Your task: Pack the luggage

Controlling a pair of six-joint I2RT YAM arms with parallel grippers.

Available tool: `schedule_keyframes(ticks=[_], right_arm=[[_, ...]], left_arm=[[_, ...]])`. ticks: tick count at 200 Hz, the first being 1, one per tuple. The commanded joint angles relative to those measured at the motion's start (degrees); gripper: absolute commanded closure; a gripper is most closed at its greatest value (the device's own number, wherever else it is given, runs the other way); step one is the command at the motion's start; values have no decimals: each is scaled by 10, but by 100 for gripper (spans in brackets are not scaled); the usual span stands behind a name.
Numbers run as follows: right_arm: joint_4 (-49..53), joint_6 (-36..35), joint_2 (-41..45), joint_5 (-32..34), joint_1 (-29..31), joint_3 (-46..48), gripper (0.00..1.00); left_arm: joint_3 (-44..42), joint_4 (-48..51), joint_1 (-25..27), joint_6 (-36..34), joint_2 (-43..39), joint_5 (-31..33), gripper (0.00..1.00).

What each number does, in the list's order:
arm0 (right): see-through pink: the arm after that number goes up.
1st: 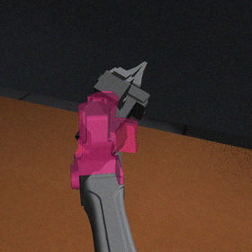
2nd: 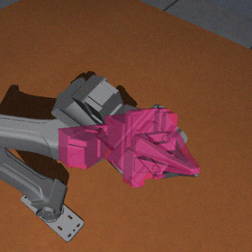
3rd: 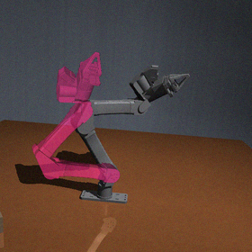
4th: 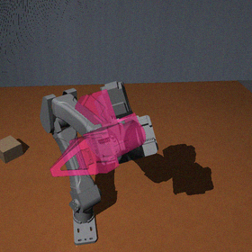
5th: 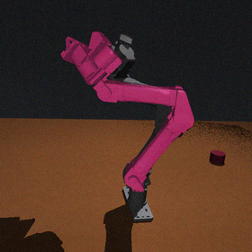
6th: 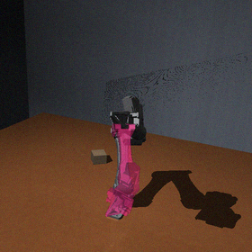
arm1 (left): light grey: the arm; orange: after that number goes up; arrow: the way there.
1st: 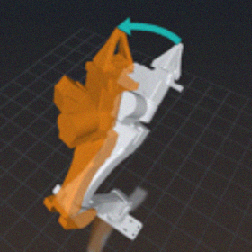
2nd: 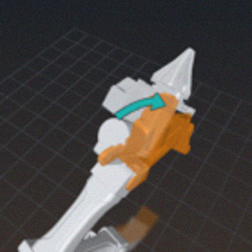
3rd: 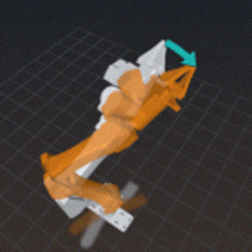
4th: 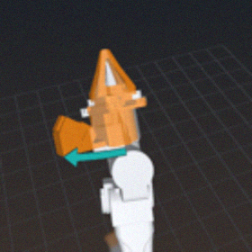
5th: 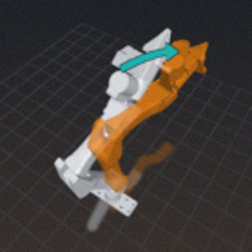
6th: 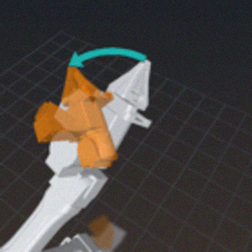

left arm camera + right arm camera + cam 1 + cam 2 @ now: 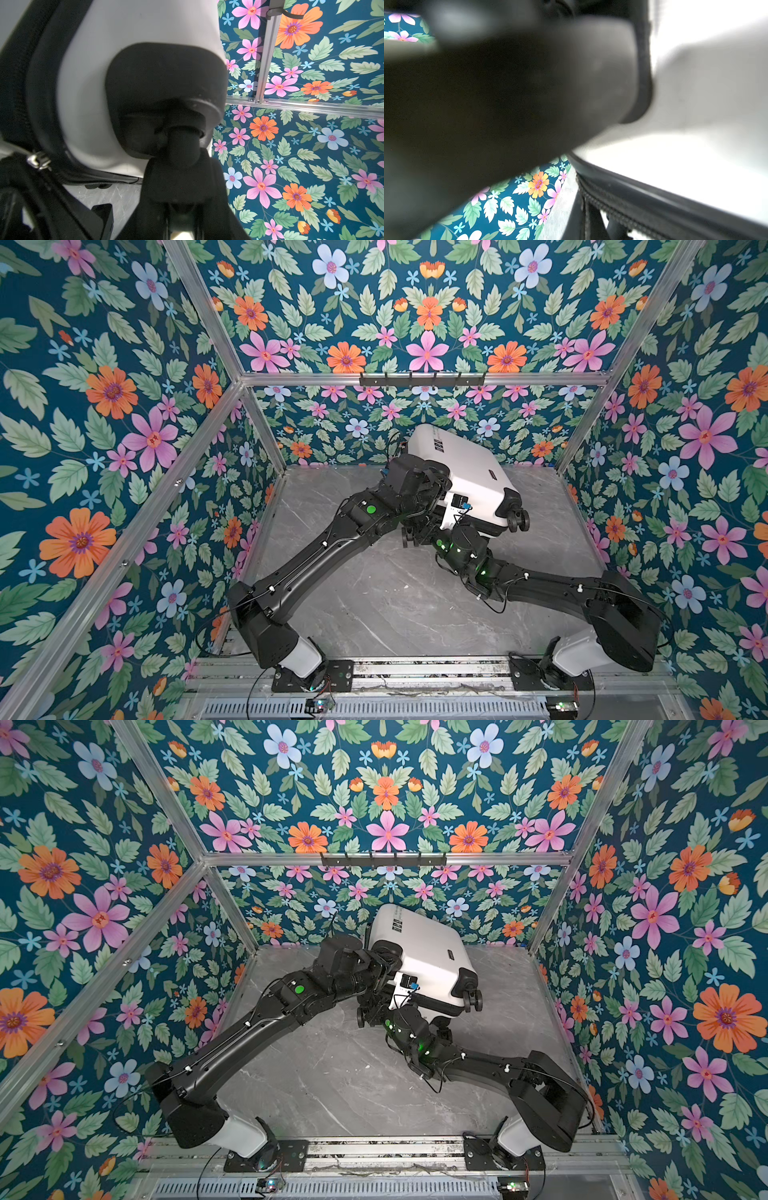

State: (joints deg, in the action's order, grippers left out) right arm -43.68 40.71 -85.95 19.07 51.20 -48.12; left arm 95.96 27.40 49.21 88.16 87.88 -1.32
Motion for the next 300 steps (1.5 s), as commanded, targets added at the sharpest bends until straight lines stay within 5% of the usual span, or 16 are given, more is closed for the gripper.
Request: schedule_keyframes(ticks=[1,94,185,229,269,300], right_arm=[[47,9,1,71,-9,6,100],[-6,5,20,34,-9,44,100],[157,57,135,112,-8,107,100],[83,5,127,7,-9,115,100],[32,4,77,-73,-9,79,56],[4,22,28,-104,-8,37,45]], left_arm=[[12,-101,5,3,-12,-30,100],[3,-100,6,3,-17,-23,100],[-18,-75,-10,-10,-48,7,100],[-7,-81,-8,-8,-32,-5,100],[3,-81,-6,-8,-27,-5,100],[9,-81,-2,-8,-22,-3,100]])
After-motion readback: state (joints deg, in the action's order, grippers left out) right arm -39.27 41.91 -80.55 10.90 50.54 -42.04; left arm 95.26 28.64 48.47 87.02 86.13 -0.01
